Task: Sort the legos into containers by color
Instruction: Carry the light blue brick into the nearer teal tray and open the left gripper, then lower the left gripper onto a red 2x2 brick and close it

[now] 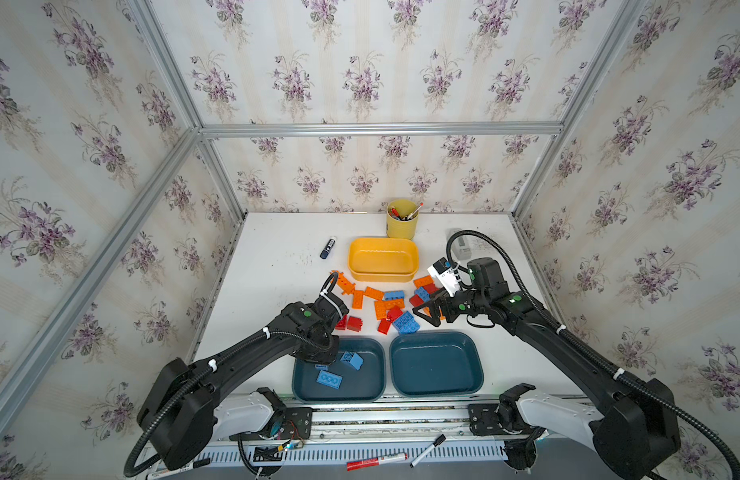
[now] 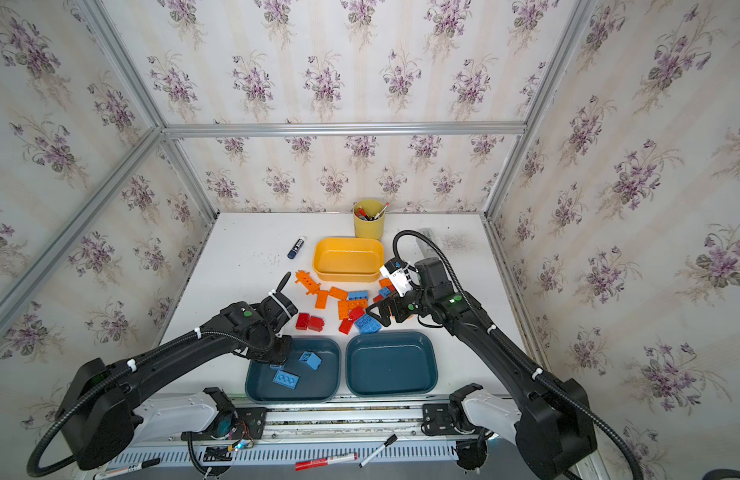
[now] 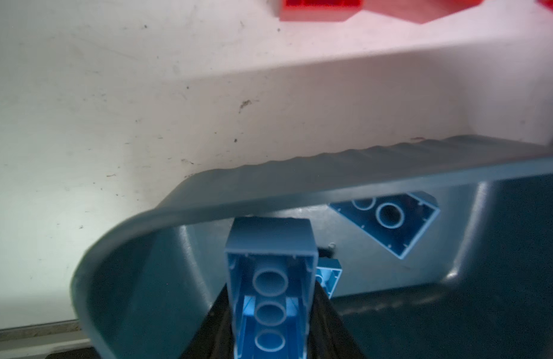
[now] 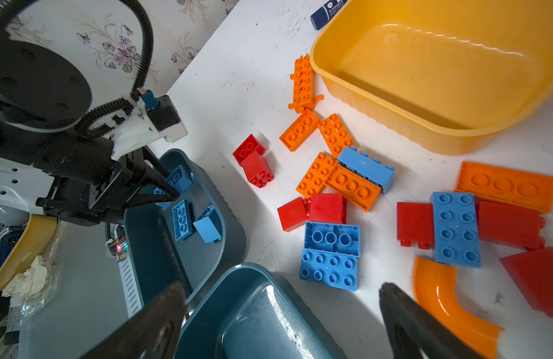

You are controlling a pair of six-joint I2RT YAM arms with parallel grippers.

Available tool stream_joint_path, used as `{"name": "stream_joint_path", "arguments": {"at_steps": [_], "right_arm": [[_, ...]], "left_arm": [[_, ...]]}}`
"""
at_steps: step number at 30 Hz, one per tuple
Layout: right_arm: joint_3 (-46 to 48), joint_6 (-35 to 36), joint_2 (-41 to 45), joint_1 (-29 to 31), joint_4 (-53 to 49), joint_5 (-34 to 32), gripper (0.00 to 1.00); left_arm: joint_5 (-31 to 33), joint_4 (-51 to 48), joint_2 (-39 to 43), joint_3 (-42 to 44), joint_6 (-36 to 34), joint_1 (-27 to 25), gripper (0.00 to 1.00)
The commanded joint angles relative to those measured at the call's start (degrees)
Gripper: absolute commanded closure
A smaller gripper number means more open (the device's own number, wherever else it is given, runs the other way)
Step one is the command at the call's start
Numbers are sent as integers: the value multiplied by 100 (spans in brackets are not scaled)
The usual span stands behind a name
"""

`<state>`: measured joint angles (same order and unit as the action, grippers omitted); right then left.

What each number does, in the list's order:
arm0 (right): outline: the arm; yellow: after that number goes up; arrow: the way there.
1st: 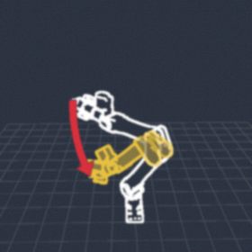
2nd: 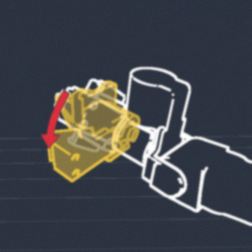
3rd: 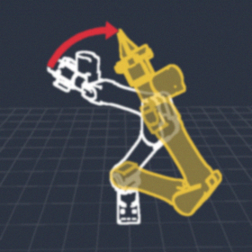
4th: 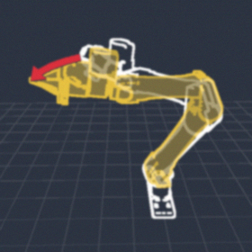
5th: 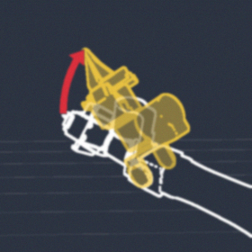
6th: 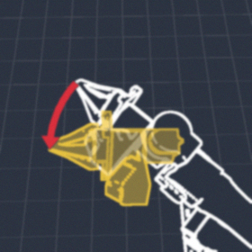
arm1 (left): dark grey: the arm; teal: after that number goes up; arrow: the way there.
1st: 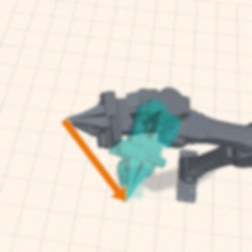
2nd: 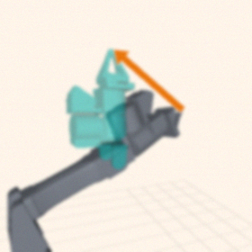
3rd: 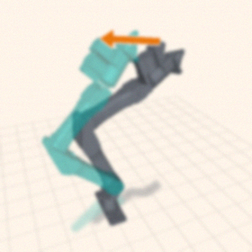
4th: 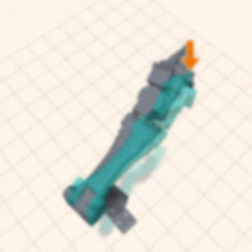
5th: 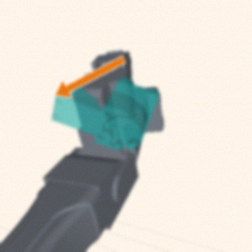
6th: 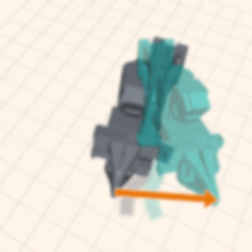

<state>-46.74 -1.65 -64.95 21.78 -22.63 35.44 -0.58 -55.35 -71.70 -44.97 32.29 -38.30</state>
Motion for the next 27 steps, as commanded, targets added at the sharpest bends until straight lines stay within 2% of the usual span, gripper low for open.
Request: {"name": "stream_joint_path", "arguments": {"at_steps": [1,3,5,10,15,21,27], "right_arm": [[15,42,43,-6,100,33,0],[8,50,52,-5,83,24,0],[-26,75,52,-5,44,16,0],[-54,56,35,-24,98,7,0],[-71,24,41,-23,169,8,0],[-76,60,191,-53,22,-90,0],[-58,60,255,-67,-40,-91,0]], "left_arm": [[113,5,-142,-60,42,-2,50],[125,-85,-109,-221,-18,-2,36],[192,-237,-40,-464,-87,-1,34],[304,-358,-130,-1312,-382,48,34],[587,-222,-938,-2002,-799,306,34],[814,215,-1642,-2301,-989,505,36],[594,770,-2082,-2162,-1039,655,39]]}}
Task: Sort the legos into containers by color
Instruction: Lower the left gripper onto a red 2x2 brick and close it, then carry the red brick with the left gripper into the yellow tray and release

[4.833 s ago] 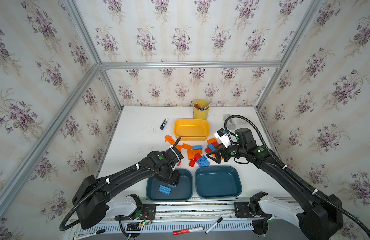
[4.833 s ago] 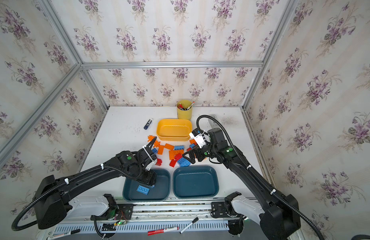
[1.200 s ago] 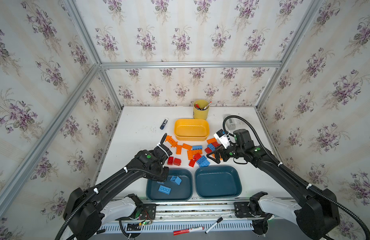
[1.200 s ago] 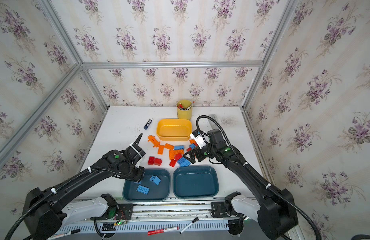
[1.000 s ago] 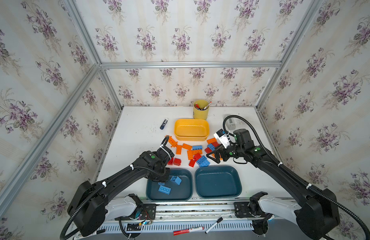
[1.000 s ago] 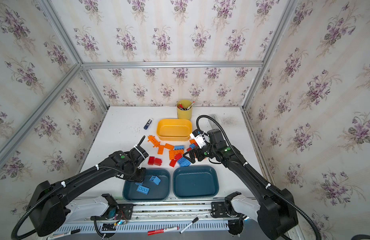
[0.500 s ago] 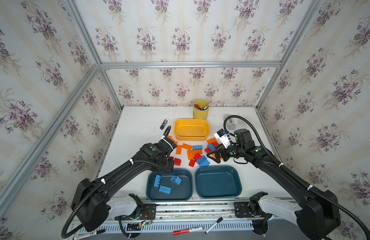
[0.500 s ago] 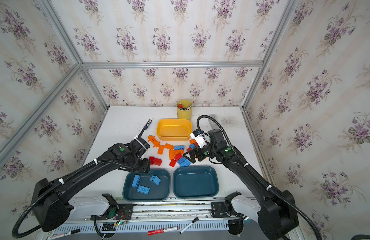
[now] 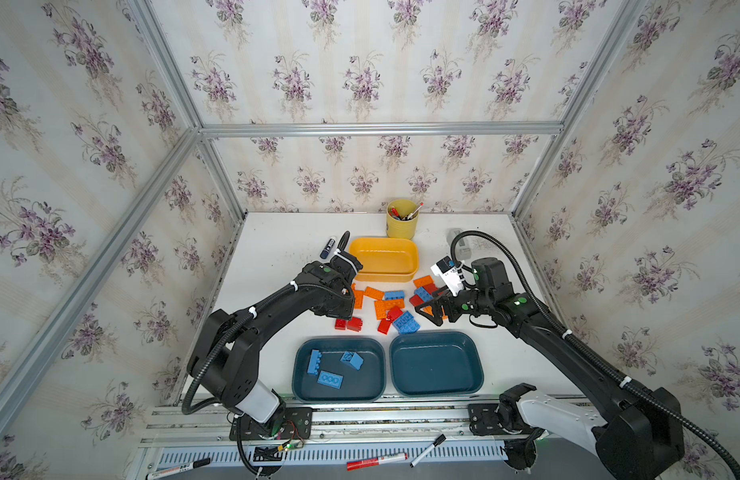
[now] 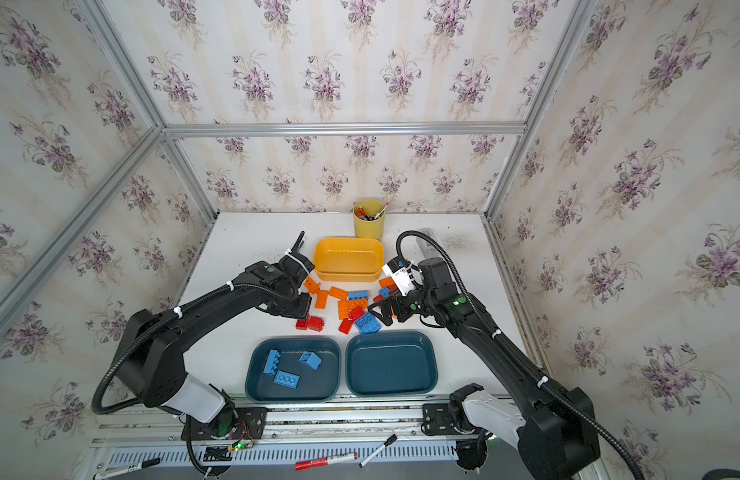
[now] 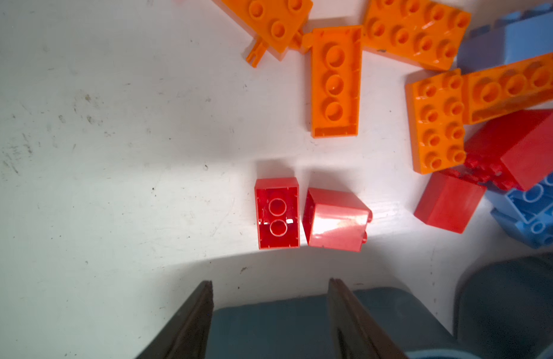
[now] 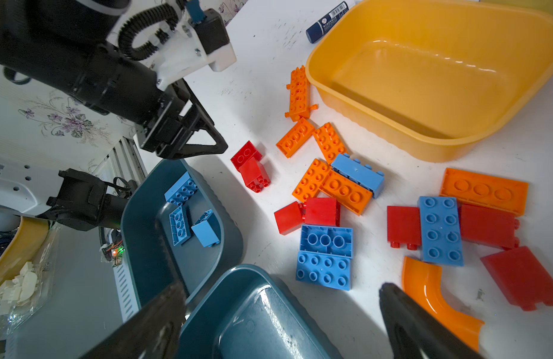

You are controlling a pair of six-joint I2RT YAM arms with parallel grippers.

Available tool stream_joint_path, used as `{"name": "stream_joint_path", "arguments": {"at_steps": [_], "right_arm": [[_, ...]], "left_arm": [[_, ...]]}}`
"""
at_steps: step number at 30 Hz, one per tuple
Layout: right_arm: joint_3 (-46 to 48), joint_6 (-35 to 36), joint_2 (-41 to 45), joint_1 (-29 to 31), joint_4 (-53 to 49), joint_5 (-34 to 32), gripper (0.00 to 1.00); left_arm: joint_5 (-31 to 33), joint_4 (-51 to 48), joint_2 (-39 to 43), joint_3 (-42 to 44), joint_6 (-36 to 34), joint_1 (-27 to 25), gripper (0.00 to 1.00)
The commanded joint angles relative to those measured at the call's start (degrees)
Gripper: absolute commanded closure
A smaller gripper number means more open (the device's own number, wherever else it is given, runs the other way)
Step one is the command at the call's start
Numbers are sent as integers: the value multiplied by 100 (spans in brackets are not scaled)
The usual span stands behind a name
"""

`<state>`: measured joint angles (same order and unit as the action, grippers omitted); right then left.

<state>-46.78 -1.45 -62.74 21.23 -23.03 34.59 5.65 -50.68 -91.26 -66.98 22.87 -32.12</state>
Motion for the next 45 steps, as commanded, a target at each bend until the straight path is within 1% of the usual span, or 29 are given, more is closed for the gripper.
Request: {"name": "stream_joint_path", "arguments": {"at_steps": [1,5,10,14,19,20,25,28,31,33,35,38,41,45], "right_arm": [[-48,40,34,-18,-8,-3,0],[-32,-2,50,-16,5,68,0],[89,-159,102,-20,171,291,0],[160,-172,163,-18,136,303,0],[196,-170,216,-20,88,283,0],[200,-175,226,-18,87,277,0],[222,-167,243,-16,61,259,0],[222,-153,236,-20,53,250,0],[214,-145,227,-23,48,250,0],[195,-136,235,-22,26,235,0],[183,-127,253,-22,-1,186,0],[136,-95,237,-22,-26,107,0],[70,-101,194,-28,-11,57,0],[31,-134,170,-38,91,-3,0]], "left_arm": [[-21,348,-179,60,-106,52,39],[24,523,-331,171,-138,142,41],[-121,734,-597,271,-203,153,41],[-272,941,-727,381,-250,162,43],[-223,1013,-860,453,-275,171,44],[-230,1029,-898,465,-271,171,49],[-246,1084,-990,500,-268,171,51],[-261,1093,-1006,516,-271,171,55],[-372,1103,-986,559,-265,171,63],[-457,1070,-827,590,-264,162,69],[-462,1023,-577,601,-262,167,70],[-392,752,-313,357,-309,175,70],[-372,460,-193,-131,-416,180,69],[-461,315,-312,-968,-558,270,69]]}}
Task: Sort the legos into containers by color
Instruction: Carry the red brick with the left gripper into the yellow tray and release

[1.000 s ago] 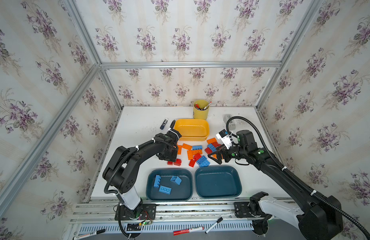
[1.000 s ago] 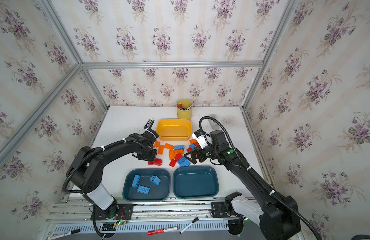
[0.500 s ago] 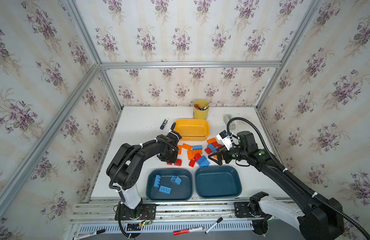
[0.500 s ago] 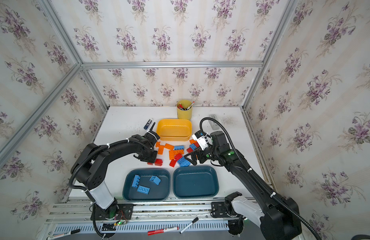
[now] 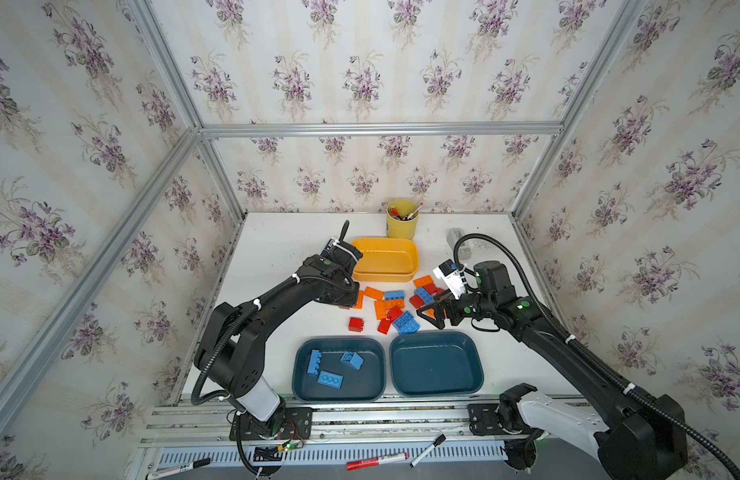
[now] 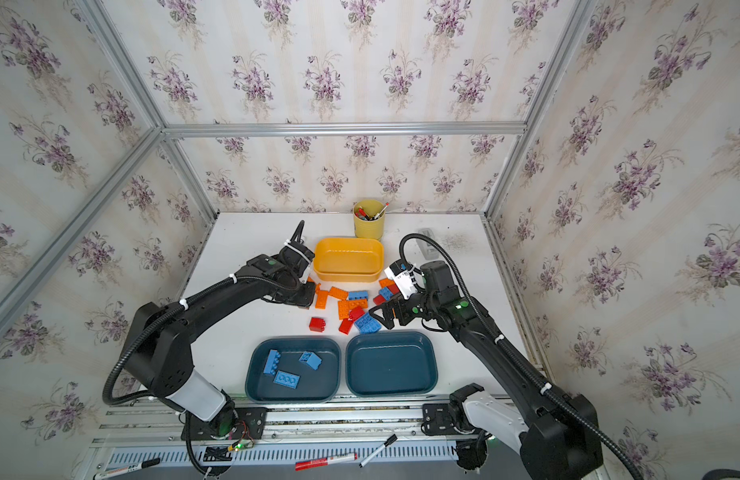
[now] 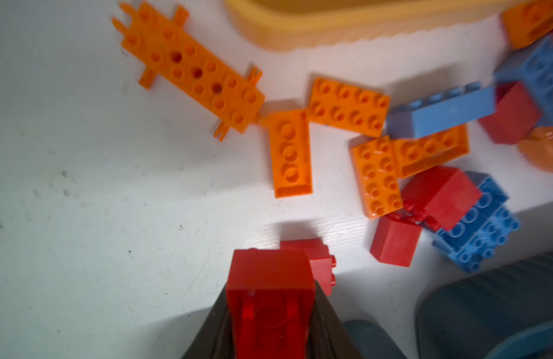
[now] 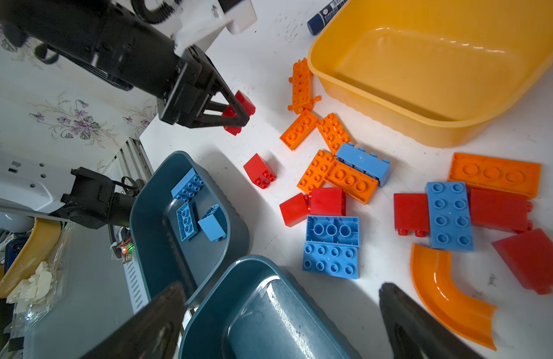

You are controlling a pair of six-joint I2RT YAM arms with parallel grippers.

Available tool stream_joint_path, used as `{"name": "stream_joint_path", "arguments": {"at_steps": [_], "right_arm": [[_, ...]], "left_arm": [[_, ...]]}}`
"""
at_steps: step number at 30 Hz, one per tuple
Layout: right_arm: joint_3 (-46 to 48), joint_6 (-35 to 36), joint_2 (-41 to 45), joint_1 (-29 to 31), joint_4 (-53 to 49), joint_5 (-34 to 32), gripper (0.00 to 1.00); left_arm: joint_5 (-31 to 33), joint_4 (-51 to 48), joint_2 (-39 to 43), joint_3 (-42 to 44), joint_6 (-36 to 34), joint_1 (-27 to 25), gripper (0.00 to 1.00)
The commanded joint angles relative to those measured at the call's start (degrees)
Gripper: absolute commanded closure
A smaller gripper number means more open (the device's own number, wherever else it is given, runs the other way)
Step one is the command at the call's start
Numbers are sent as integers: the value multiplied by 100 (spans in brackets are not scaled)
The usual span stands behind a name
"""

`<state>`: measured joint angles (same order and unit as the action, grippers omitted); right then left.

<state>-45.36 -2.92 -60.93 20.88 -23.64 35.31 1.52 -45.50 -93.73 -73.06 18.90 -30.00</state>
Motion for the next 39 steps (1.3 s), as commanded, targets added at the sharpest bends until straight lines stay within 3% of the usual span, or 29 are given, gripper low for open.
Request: {"name": "stream_joint_path", "arguments": {"at_steps": [1,11,18,23,26,28,32,39], "right_arm": [[-113,11,-20,0,171,-92,0],[-217,22,-51,-54,269,-193,0],[-201,79,-25,-82,212,-208,0],[-192,134,11,-110,113,-218,0],[-183,142,28,-120,93,-199,0],[-183,142,37,-128,84,-174,0],[-137,116,24,-133,117,-132,0],[-35,66,-32,-134,223,-26,0]], "left_arm": [[-87,-205,-152,-553,-187,87,68],[-46,-163,-1840,-2820,-194,330,68],[59,-109,-2876,-3712,-99,495,67],[-45,-131,-3327,-4042,-130,533,58],[-106,-223,-3291,-4129,-167,535,39],[-121,-295,-3125,-4052,-214,530,34],[-212,-337,-2514,-3516,-160,471,33],[-123,-337,-1029,-1906,128,-64,32]]}}
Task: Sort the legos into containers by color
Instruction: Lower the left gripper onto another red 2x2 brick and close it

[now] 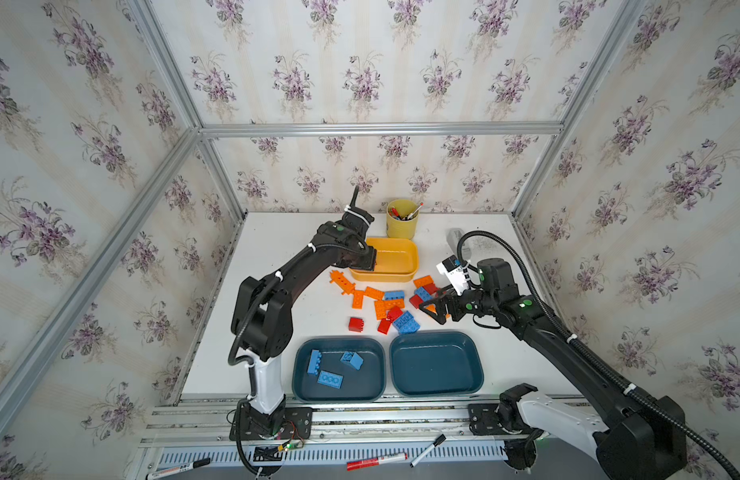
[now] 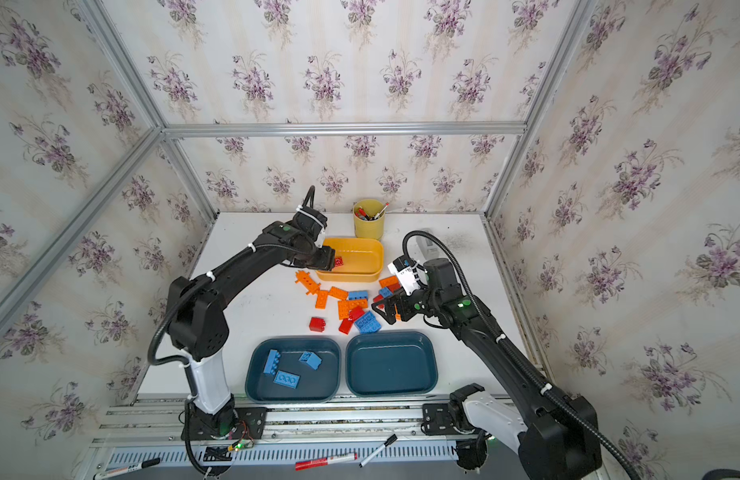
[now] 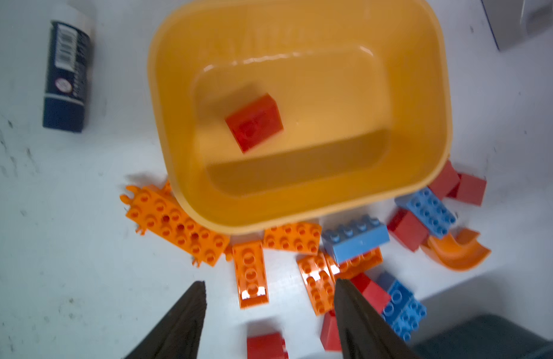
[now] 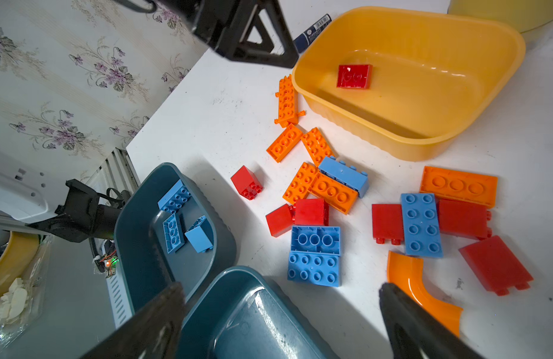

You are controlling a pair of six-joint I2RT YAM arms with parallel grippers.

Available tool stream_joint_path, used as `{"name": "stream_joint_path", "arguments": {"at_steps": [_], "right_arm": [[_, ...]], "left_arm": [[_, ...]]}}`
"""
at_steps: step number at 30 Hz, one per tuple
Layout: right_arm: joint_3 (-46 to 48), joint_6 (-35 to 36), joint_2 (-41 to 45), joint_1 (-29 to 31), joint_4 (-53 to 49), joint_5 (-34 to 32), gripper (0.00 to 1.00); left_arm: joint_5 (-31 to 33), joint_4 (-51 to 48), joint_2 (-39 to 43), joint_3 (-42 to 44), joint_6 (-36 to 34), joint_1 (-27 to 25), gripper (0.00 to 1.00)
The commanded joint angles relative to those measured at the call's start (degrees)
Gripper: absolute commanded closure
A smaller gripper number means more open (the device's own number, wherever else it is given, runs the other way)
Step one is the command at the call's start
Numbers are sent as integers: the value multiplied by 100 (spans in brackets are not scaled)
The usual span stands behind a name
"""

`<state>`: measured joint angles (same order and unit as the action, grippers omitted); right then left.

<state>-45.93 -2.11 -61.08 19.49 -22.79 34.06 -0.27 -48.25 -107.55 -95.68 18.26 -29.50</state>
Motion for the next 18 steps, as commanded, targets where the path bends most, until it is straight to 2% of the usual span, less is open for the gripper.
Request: {"name": "stream_joint_path", "arguments": {"at_steps": [1,9,18], "right_arm": [[31,-18,-9,6,150,114,0],[141,-61,26,5,262,193,0],[233,-61,112,7,252,228,0]], "left_arm": [[85,-61,542,625,269,-186,31],[159,204,1312,2171,930,-711,31],[260,578,1060,3033,1232,-1031,31]]}}
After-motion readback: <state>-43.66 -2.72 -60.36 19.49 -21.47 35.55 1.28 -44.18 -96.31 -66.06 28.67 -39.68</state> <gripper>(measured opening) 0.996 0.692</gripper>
